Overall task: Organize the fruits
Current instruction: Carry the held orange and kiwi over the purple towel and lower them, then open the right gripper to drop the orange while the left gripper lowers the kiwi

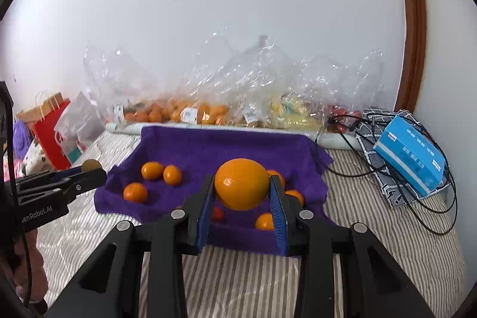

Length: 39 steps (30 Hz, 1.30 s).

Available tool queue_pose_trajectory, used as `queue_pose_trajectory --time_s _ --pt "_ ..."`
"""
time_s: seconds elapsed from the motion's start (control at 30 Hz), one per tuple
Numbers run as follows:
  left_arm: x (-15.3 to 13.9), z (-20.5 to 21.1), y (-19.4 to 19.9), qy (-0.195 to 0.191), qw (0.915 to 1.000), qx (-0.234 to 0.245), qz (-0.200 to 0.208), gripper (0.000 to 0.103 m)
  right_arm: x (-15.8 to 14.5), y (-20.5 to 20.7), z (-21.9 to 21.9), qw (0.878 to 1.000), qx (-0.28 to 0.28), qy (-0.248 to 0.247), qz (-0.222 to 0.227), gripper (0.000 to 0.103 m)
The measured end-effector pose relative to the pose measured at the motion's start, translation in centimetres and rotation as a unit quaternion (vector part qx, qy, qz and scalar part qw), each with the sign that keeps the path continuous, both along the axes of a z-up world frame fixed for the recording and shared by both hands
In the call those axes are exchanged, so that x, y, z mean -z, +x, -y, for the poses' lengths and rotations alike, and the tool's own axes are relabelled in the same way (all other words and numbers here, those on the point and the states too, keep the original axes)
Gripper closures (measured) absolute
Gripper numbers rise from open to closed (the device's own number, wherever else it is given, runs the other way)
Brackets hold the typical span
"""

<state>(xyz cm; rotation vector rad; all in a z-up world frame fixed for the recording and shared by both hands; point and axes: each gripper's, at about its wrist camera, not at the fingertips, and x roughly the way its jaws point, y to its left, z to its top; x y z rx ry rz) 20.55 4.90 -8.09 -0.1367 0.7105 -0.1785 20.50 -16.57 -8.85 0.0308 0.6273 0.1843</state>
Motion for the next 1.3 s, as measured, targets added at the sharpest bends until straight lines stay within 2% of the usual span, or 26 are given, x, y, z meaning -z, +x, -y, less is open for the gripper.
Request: queue_pose_trajectory --time_s 0.5,0.93,1.3 --pt "-0.1 0.3 4.5 -0.028 0.9994 0.013 0.015 0.076 -0.5 4.1 0.6 1.000 0.016 0.022 0.010 0.068" --pt "3.4 -0.4 8.1 -0.053 0.9985 0.008 0.004 0.075 3.0 7.4 1.0 0.999 0.015 0.043 -0.014 0.068" --pt "5.4 -1.4 9.1 -0.070 0.9974 -0.004 -0.018 0.076 5.0 8.4 1.3 0.999 0.021 0.029 -0.031 0.068"
